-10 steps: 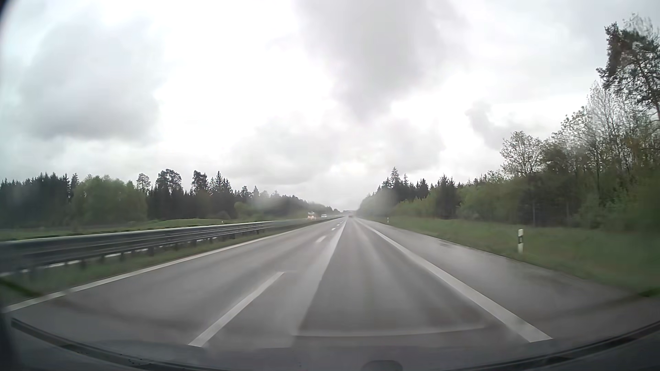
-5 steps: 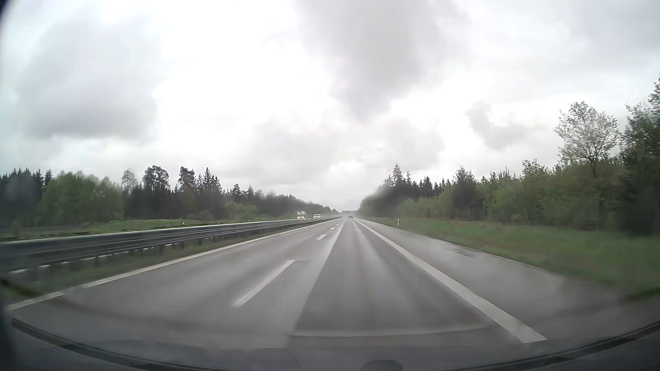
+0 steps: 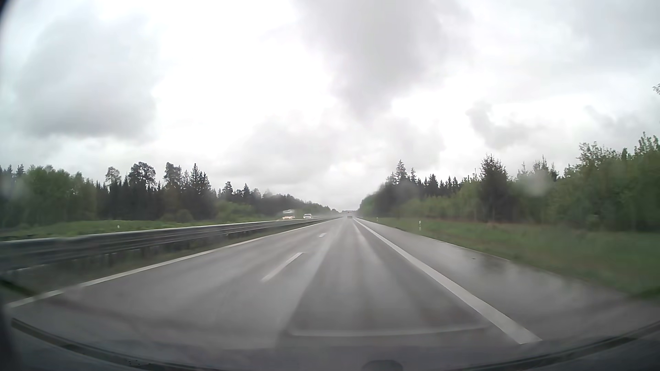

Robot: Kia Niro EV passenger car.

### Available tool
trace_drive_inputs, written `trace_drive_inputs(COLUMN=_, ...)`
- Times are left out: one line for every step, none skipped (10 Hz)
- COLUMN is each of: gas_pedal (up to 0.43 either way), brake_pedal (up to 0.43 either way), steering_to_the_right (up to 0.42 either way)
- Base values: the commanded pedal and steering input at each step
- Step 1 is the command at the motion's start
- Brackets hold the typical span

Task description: Follow the waypoints while adhering to traffic rules and regulations

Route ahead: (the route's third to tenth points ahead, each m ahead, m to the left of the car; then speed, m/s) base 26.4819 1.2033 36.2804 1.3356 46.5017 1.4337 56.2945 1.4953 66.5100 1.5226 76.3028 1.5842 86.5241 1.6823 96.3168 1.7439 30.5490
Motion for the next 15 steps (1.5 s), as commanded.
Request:
trace_drive_inputs(gas_pedal=0.311, brake_pedal=0.000, steering_to_the_right=-0.001)
trace_drive_inputs(gas_pedal=0.311, brake_pedal=0.000, steering_to_the_right=-0.001)
trace_drive_inputs(gas_pedal=0.311, brake_pedal=0.000, steering_to_the_right=-0.001)
trace_drive_inputs(gas_pedal=0.311, brake_pedal=0.000, steering_to_the_right=-0.001)
trace_drive_inputs(gas_pedal=0.311, brake_pedal=0.000, steering_to_the_right=-0.001)
trace_drive_inputs(gas_pedal=0.311, brake_pedal=0.000, steering_to_the_right=-0.001)
trace_drive_inputs(gas_pedal=0.311, brake_pedal=0.000, steering_to_the_right=-0.001)
trace_drive_inputs(gas_pedal=0.311, brake_pedal=0.000, steering_to_the_right=-0.001)
trace_drive_inputs(gas_pedal=0.311, brake_pedal=0.000, steering_to_the_right=-0.001)
trace_drive_inputs(gas_pedal=0.311, brake_pedal=0.000, steering_to_the_right=-0.001)
trace_drive_inputs(gas_pedal=0.311, brake_pedal=0.000, steering_to_the_right=-0.001)
trace_drive_inputs(gas_pedal=0.311, brake_pedal=0.000, steering_to_the_right=-0.001)
trace_drive_inputs(gas_pedal=0.311, brake_pedal=0.000, steering_to_the_right=-0.001)
trace_drive_inputs(gas_pedal=0.311, brake_pedal=0.000, steering_to_the_right=-0.001)
trace_drive_inputs(gas_pedal=0.311, brake_pedal=0.000, steering_to_the_right=-0.001)
